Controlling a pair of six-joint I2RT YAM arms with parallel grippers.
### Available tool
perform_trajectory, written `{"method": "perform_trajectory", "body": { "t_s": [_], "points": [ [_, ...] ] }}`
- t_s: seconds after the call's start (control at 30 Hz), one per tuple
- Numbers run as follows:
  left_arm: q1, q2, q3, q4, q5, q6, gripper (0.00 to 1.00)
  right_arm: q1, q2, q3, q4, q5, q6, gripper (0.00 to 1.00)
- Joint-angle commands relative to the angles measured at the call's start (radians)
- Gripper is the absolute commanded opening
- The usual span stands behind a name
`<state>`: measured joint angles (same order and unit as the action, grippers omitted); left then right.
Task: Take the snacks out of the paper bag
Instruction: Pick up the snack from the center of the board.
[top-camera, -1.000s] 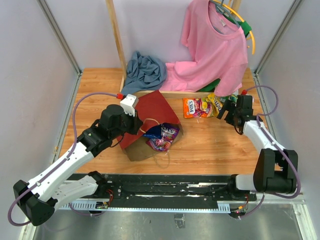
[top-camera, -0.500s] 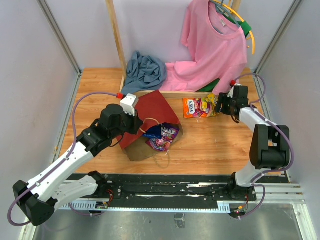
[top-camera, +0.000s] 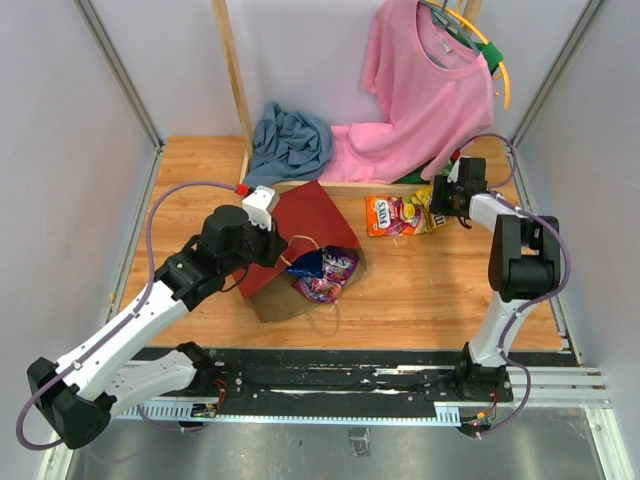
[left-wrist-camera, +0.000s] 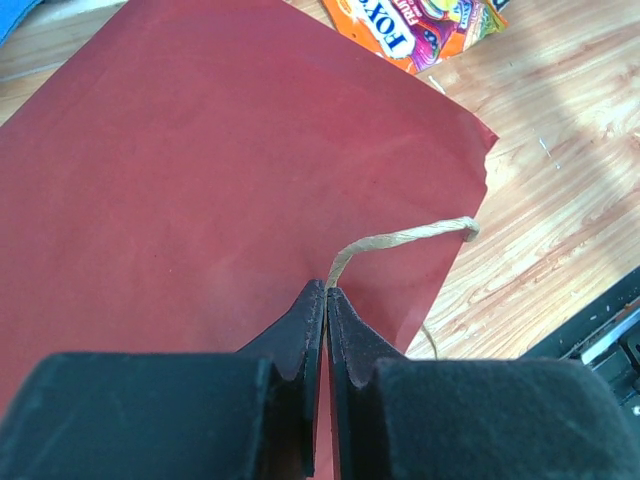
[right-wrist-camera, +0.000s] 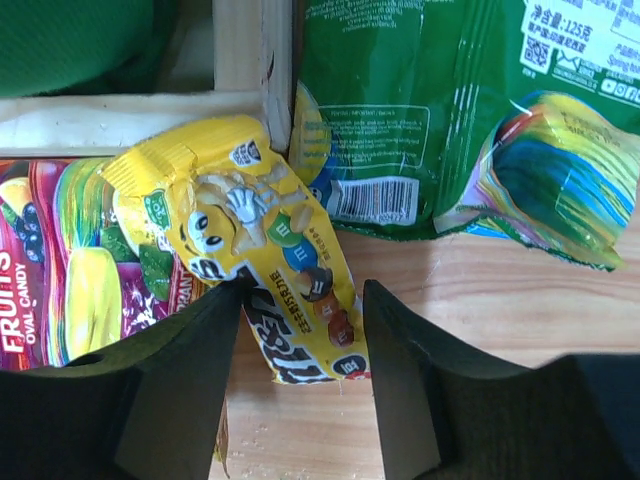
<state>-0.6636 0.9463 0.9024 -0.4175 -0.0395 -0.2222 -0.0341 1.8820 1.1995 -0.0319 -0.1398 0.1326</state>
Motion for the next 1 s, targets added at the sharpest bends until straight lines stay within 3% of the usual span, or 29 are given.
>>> {"method": "perform_trajectory", "body": {
  "t_s": [0.0, 0.2, 0.47, 0.8, 0.97],
  "points": [
    [-0.007, -0.03, 0.029, -0.012, 0.009, 0.011, 0.09, -0.013, 0.043, 0.08, -0.063, -0.012, -0.022, 0.52],
    [-0.007, -0.042, 0.033, -0.025, 0.003, 0.014, 0.09, -0.013, 0.055, 0.096, -0.111, -0.003, -0.018, 0.39],
    [-0.006, -0.053, 0.027, -0.03, -0.006, 0.018, 0.09, -0.015, -0.133, -0.064, -0.085, 0.003, 0.012, 0.2],
    [-0.007, -0.062, 0.007, -0.017, 0.003, 0.02, 0.09, -0.109, -0.402, -0.284, -0.067, 0.031, 0.085, 0.19],
    [-0.007, -0.061, 0.004, -0.01, 0.01, 0.022, 0.09, -0.241, -0.376, -0.254, -0.072, 0.049, 0.193, 0.13]
  ]
}}
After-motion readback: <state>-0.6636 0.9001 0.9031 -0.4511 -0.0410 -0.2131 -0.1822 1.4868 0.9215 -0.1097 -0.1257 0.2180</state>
